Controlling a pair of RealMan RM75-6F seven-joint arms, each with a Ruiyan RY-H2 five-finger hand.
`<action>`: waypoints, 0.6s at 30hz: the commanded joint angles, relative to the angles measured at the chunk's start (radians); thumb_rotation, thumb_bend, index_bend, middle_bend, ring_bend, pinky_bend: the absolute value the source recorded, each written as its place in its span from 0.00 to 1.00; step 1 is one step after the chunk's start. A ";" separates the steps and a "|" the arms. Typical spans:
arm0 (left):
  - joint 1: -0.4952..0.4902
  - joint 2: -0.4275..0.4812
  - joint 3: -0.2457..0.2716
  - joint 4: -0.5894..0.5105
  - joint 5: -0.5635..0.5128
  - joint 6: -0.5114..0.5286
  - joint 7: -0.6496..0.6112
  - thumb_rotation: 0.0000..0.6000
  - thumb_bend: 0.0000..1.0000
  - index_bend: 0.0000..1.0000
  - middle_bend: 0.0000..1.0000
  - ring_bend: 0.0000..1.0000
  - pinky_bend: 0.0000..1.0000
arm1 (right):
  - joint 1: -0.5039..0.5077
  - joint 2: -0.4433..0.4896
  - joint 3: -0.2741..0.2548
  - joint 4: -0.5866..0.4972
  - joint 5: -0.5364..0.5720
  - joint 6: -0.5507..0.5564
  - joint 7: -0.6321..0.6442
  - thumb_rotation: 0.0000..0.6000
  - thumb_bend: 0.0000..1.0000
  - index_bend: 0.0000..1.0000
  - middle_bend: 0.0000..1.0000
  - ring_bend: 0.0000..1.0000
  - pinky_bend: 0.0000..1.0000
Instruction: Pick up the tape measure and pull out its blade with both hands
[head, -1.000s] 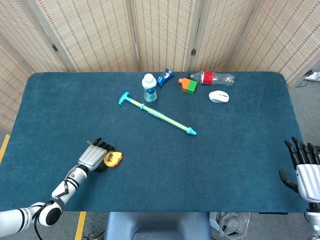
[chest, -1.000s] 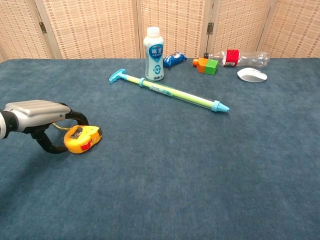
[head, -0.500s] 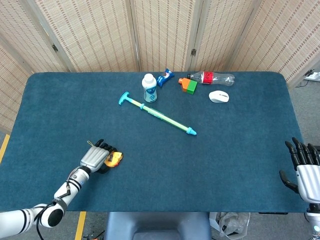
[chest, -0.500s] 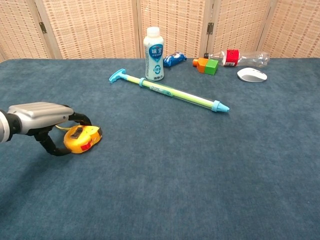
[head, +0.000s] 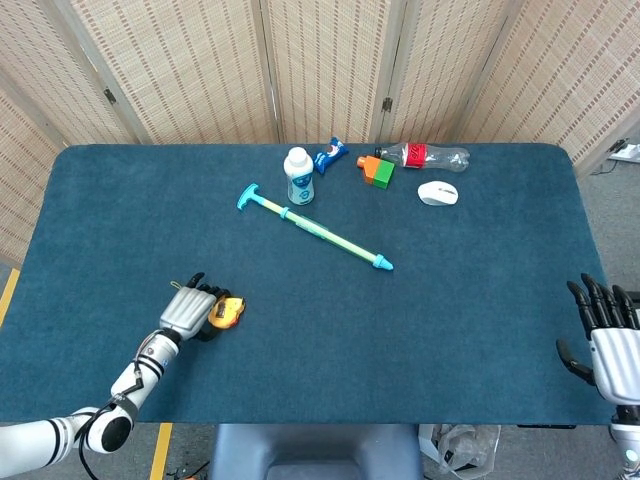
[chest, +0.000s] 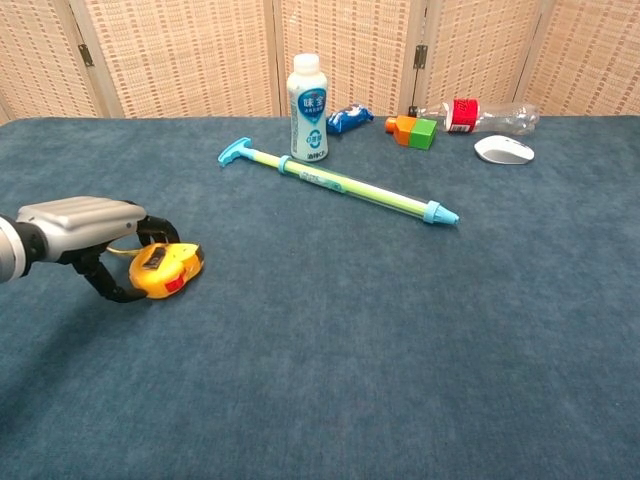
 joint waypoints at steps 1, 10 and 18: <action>0.000 0.007 -0.005 0.001 0.023 0.004 -0.014 1.00 0.36 0.43 0.42 0.33 0.13 | 0.008 0.004 0.001 -0.008 -0.011 -0.004 -0.002 1.00 0.38 0.03 0.06 0.07 0.00; -0.014 0.073 -0.048 -0.081 0.061 0.030 -0.026 1.00 0.36 0.44 0.44 0.35 0.12 | 0.107 0.042 -0.003 -0.108 -0.103 -0.114 0.033 1.00 0.38 0.10 0.08 0.07 0.00; -0.031 0.173 -0.097 -0.207 0.062 0.052 -0.015 1.00 0.36 0.46 0.45 0.36 0.08 | 0.288 0.084 0.035 -0.209 -0.128 -0.336 0.118 1.00 0.38 0.16 0.09 0.07 0.00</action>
